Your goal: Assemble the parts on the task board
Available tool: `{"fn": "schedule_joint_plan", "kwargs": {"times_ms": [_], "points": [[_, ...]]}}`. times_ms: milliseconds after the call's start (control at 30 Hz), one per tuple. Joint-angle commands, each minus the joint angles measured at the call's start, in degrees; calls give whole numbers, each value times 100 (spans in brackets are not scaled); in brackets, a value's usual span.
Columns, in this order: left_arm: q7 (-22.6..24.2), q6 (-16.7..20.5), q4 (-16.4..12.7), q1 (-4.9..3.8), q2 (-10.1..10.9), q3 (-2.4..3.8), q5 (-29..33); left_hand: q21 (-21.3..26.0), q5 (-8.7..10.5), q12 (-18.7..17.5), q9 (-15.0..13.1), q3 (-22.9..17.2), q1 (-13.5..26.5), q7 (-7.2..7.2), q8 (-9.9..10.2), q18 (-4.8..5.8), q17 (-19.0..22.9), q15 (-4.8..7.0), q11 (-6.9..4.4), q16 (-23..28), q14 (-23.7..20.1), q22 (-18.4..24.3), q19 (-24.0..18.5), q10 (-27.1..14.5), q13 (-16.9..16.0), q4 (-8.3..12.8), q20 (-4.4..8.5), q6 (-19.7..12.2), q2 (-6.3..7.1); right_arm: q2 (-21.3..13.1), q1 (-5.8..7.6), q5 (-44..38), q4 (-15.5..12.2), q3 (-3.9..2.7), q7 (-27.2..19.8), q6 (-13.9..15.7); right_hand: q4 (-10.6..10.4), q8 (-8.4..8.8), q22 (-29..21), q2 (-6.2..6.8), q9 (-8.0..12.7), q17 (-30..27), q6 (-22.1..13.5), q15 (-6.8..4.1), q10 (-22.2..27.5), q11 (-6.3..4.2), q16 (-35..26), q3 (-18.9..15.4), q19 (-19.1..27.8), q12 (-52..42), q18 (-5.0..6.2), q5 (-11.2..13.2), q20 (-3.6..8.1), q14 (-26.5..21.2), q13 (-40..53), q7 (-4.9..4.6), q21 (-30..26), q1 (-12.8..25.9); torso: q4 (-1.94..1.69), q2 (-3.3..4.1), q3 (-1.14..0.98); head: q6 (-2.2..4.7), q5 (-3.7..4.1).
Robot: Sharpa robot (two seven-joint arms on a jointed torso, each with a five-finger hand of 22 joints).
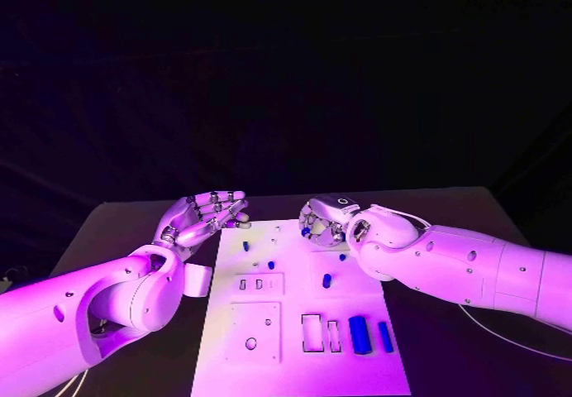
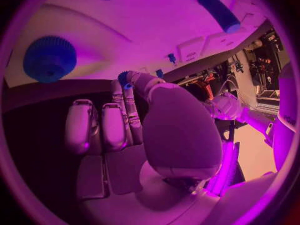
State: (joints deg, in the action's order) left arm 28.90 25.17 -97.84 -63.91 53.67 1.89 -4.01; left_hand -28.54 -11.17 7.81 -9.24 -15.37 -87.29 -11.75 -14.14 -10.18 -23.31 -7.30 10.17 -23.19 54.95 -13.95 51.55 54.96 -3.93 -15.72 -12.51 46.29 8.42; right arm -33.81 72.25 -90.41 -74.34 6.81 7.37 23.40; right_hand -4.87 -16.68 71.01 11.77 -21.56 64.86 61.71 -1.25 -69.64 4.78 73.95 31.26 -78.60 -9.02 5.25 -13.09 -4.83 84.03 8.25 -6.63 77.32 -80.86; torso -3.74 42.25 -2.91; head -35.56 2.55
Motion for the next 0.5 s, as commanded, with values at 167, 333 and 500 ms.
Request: {"fn": "schedule_joint_plan", "kwargs": {"times_ms": [167, 333, 500], "points": [[67, -30, 66, -12, -25, 20, 59, -32, 20, -31, -2, -41, -61, -151, 21, 6, -11, 9, 18, 21, -45, -14, -49, -24, 6, 17, 3, -50, 12, 396, -6, 47, 238, -9, 90, 421, 122, -30, 11, -153, -20, 7, -8, -25, -230, -193, 42, 98, -9, -1, -109, -28, 17, 161, 234, -27, 24, -80, -21, 14, -4, 9, -78], [75, -28, 90, -13, -42, 33, 67, -32, 20, -31, -2, -41, -61, -151, 21, 6, -11, 9, 18, 21, -45, -14, -49, -24, 6, 17, 3, -50, 12, 690, -24, 60, 502, -10, 197, 439, 143, -38, 12, -153, -48, -3, -38, -19, -216, -183, 44, 120, -2, 13, -108, -27, 14, 160, 240, -37, 23, -62, -52, 37, -3, -5, -100], [74, -29, 96, -15, -49, 39, 69, -32, 20, -31, -2, -41, -61, -151, 21, 6, -11, 9, 18, 21, -45, -14, -49, -24, 6, 17, 3, -50, 12, 841, -49, 67, 676, -11, 218, 440, 151, -44, 17, -146, -69, -2, -57, -13, -205, -177, 51, 127, 1, 23, -108, -25, 11, 160, 243, -42, 25, -37, -83, 57, 5, -21, -84]]}}
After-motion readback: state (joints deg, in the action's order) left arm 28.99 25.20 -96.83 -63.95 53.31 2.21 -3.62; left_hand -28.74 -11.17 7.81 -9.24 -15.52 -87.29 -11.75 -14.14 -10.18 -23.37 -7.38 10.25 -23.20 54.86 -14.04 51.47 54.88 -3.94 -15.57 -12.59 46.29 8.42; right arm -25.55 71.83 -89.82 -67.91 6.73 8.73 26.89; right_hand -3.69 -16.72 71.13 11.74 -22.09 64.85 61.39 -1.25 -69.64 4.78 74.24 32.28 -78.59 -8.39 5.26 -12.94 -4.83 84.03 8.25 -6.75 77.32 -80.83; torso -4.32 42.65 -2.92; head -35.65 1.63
